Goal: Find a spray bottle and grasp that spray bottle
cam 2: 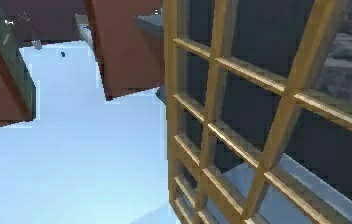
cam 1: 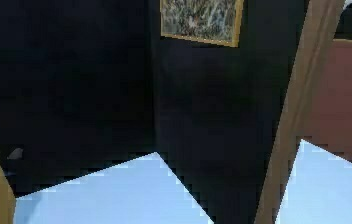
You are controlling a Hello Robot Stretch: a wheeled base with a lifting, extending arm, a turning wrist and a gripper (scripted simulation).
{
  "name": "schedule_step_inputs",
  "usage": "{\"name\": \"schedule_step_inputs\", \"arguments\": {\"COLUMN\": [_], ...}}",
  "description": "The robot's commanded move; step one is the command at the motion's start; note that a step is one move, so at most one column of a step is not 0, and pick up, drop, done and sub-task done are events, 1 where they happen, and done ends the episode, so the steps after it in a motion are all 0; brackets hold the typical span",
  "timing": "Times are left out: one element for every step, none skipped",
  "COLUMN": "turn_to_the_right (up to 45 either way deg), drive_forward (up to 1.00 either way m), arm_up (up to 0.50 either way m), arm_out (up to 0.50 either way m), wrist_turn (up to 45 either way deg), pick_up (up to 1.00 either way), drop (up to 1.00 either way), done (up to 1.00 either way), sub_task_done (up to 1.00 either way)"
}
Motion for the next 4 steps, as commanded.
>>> {"name": "schedule_step_inputs", "arguments": {"turn_to_the_right": [-30.0,0.0,-45.0,-9.0], "drive_forward": [0.0,0.15,0.0,0.0], "arm_up": [0.0,0.0,0.0,0.0], "arm_out": [0.0,0.0,0.0,0.0], "wrist_turn": [0.0,0.0,0.0,0.0], "pick_up": [0.0,0.0,0.0,0.0], "drop": [0.0,0.0,0.0,0.0], "done": [0.0,0.0,0.0,0.0], "sub_task_done": [0.0,0.0,0.0,0.0]}}
